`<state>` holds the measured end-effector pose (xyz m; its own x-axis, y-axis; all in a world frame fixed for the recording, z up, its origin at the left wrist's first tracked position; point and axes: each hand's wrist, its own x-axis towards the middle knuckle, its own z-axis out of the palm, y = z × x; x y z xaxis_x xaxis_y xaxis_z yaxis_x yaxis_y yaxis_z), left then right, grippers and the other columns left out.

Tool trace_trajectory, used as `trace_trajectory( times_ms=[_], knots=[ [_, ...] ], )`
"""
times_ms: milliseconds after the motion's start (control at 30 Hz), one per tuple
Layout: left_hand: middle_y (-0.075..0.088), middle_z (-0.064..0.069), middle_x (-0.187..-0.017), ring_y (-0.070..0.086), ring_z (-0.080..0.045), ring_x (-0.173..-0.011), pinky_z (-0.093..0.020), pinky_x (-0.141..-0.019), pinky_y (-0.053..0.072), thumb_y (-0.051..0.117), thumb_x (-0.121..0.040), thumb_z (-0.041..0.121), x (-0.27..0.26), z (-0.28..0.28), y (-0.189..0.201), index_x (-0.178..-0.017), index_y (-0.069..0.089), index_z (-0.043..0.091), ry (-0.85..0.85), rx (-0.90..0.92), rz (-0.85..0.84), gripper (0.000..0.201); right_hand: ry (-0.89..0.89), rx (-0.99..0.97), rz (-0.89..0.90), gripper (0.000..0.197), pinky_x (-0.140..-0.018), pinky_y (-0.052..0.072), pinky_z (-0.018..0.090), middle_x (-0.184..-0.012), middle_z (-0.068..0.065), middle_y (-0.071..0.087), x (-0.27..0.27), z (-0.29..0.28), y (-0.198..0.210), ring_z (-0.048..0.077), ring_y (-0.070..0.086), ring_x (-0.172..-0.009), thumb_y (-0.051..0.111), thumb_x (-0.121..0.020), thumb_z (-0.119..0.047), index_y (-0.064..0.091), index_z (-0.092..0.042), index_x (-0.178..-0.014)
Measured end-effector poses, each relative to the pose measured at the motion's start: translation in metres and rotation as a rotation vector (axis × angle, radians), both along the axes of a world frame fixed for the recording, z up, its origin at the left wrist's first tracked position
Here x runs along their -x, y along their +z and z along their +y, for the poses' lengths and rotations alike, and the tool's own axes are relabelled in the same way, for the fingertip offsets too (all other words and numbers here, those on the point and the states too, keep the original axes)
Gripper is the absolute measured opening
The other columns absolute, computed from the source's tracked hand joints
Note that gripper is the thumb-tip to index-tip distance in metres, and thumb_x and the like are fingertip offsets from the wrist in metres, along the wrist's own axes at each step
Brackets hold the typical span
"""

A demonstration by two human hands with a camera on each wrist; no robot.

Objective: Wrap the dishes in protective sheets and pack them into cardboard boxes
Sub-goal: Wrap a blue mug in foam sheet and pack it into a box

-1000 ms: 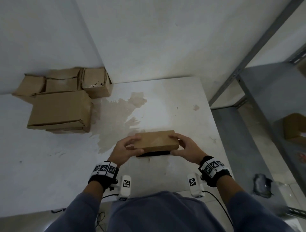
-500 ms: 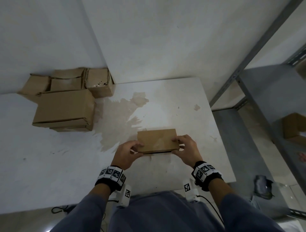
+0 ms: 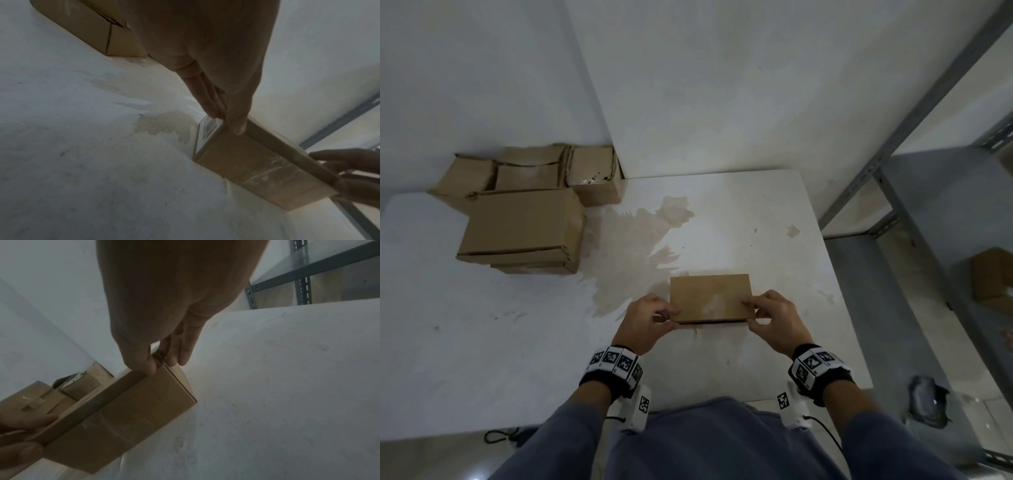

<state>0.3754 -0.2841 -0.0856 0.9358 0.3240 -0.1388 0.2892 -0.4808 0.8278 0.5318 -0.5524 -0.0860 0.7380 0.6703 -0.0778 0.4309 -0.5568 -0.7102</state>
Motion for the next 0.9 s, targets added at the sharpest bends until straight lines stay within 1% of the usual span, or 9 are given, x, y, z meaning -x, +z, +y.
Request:
trace_trajectory(
  times_ms=[133,267,367,433,533,667,767,833,900],
  knots=[
    [0.056,0.005,-0.102,0.058,-0.003,-0.087,-0.018,-0.078,0.053,0.083,-0.078,0.015,0.007,-0.004,-0.011,-0.091,0.079,0.013,-0.035,-0.197,-0.091,0.014,0.042,0.008,-0.071,0.015,-0.07,0.057,0.03,-0.087,-0.006,0.058,0.0,-0.001,-0.001,0.008,0.061,-0.073,0.074,-0.083,-0.013,0.075,-0.016,-0.098],
    [0.061,0.005,-0.101,0.057,-0.012,-0.094,-0.024,-0.072,0.052,0.079,-0.082,0.021,0.008,-0.01,-0.008,-0.085,0.078,0.017,-0.162,-0.511,-0.207,0.006,0.019,0.081,-0.133,0.006,-0.06,0.055,0.036,-0.085,-0.009,0.054,-0.001,0.003,-0.001,0.01,0.057,-0.067,0.071,-0.086,-0.024,0.073,-0.019,-0.085],
    [0.063,0.002,-0.098,0.058,-0.016,-0.091,-0.03,-0.069,0.053,0.08,-0.079,0.015,0.0,-0.011,-0.002,-0.077,0.075,0.014,-0.221,-0.564,-0.24,0.005,-0.012,0.13,-0.191,0.019,-0.056,0.049,0.033,-0.091,-0.007,0.048,-0.003,0.015,0.002,0.015,0.051,-0.068,0.078,-0.08,-0.02,0.06,-0.017,-0.075],
    [0.065,-0.002,-0.108,0.061,-0.019,-0.096,-0.033,-0.073,0.055,0.081,-0.075,0.016,-0.008,-0.007,0.002,-0.069,0.07,0.014,-0.259,-0.57,-0.185,0.012,0.048,0.112,-0.277,0.014,-0.071,0.051,0.035,-0.105,0.001,0.052,-0.004,0.023,0.007,0.021,0.054,-0.084,0.076,-0.078,-0.014,0.064,-0.015,-0.085],
    [0.062,-0.009,-0.13,0.062,-0.024,-0.112,-0.031,-0.087,0.055,0.077,-0.078,0.021,-0.016,-0.005,0.003,-0.07,0.064,0.015,-0.395,-0.562,-0.116,0.016,0.244,0.152,-0.28,0.036,-0.098,0.043,0.036,-0.134,0.009,0.046,-0.002,0.033,0.008,0.029,0.049,-0.111,0.069,-0.076,-0.023,0.065,-0.017,-0.111],
    [0.064,-0.009,-0.121,0.06,-0.028,-0.11,-0.035,-0.084,0.052,0.072,-0.077,0.035,-0.022,-0.011,0.001,-0.07,0.062,0.017,-0.467,-0.621,-0.103,0.021,0.327,0.269,-0.244,0.058,-0.104,0.042,0.04,-0.143,0.008,0.038,0.0,0.04,0.008,0.029,0.041,-0.123,0.072,-0.069,-0.051,0.06,-0.02,-0.116],
    [0.057,-0.008,-0.105,0.055,-0.03,-0.094,-0.038,-0.074,0.045,0.072,-0.064,0.046,-0.04,-0.019,0.007,-0.093,0.052,0.015,-0.435,-0.71,0.006,0.047,0.4,0.384,-0.292,0.063,-0.111,0.032,0.056,-0.143,0.011,0.036,-0.006,0.058,0.008,0.033,0.035,-0.133,0.074,-0.062,-0.05,0.057,-0.021,-0.115],
    [0.055,-0.012,-0.115,0.055,-0.035,-0.105,-0.045,-0.086,0.047,0.073,-0.056,0.053,-0.055,-0.023,0.004,-0.109,0.044,0.013,-0.448,-0.752,0.107,0.072,0.475,0.49,-0.304,0.077,-0.115,0.02,0.066,-0.147,0.014,0.036,-0.01,0.074,0.005,0.036,0.03,-0.141,0.074,-0.056,-0.053,0.051,-0.019,-0.121],
    [0.046,-0.019,-0.134,0.044,-0.043,-0.131,-0.056,-0.107,0.038,0.073,-0.058,0.06,-0.066,-0.026,-0.004,-0.121,0.041,0.01,-0.472,-0.748,0.175,0.086,0.511,0.527,-0.326,0.085,-0.117,0.016,0.065,-0.149,0.017,0.039,-0.01,0.084,-0.001,0.038,0.03,-0.143,0.068,-0.06,-0.059,0.047,-0.014,-0.129]
  ],
)
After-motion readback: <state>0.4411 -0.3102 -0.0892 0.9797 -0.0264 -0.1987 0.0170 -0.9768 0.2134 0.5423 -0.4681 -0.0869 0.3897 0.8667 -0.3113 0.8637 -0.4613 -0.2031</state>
